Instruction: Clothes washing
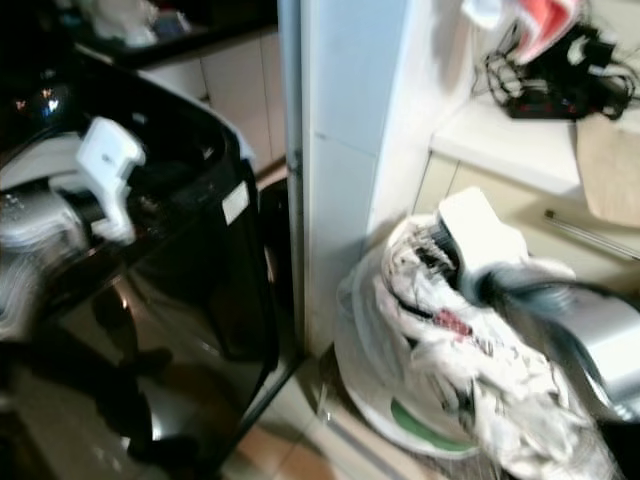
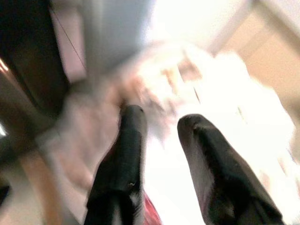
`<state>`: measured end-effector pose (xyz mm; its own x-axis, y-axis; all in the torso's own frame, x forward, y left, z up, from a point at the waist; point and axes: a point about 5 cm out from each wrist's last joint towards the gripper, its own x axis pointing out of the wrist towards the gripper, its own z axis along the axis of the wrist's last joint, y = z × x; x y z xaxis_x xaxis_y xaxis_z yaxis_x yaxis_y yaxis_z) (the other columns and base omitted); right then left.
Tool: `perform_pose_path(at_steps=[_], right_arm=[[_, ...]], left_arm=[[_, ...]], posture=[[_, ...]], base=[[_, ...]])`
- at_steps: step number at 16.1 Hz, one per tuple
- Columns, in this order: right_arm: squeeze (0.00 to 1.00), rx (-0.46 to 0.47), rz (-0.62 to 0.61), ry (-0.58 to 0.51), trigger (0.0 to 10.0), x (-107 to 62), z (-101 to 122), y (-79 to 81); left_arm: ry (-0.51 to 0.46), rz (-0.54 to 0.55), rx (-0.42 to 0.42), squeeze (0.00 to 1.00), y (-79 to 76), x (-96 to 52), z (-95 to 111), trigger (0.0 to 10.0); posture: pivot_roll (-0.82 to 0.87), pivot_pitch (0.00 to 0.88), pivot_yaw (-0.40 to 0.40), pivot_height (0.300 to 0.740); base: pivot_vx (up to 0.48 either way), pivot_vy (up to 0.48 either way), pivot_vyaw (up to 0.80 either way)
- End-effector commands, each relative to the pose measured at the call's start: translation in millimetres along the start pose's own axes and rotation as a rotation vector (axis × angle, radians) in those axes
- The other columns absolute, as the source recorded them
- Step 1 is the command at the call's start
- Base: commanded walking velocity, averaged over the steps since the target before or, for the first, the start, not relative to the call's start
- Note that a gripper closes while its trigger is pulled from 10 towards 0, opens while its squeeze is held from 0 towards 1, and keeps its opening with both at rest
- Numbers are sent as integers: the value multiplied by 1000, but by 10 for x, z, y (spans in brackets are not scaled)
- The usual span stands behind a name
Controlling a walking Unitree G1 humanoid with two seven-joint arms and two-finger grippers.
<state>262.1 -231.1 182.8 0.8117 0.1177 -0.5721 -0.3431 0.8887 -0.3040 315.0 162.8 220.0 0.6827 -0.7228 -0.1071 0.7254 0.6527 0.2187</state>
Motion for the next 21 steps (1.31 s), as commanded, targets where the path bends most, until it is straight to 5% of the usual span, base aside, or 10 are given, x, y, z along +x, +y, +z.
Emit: perform_pose_path(at_steps=[1,5,9,10,13,15,21], right_arm=[[1000,-18,3,24,10000,-8,-21,-10],[1000,184,-70,65,10000,139,-372,-203],[1000,271,-154,94,10000,426,-632,-218],[0,277,-153,113,10000,500,-719,-194],[0,267,-129,151,9647,586,-847,-149],[0,273,-125,132,0,607,-845,-186],[0,303,-83,81,0,622,-741,-201]], left_arm=[[-11,-48,-6,0,-99,33,37,10000],[-121,-192,-116,0,-482,164,85,10000],[-107,-243,-99,0,-642,165,32,10000],[-96,-256,-108,0,-681,158,15,10000],[-64,-279,-109,0,-740,124,-28,10000],[-44,-281,-107,0,-754,90,-64,10000],[-36,-316,-127,0,-808,66,-76,10000]], posture=[[-87,0,46,740],[-109,0,60,740],[-122,0,66,740],[-118,0,61,740],[-113,0,55,740],[-107,0,47,740],[-106,0,36,740]], base=[[0,0,0],[0,0,0],[0,0,0],[0,0,0],[0,0,0],[0,0,0],[0,0,0]])
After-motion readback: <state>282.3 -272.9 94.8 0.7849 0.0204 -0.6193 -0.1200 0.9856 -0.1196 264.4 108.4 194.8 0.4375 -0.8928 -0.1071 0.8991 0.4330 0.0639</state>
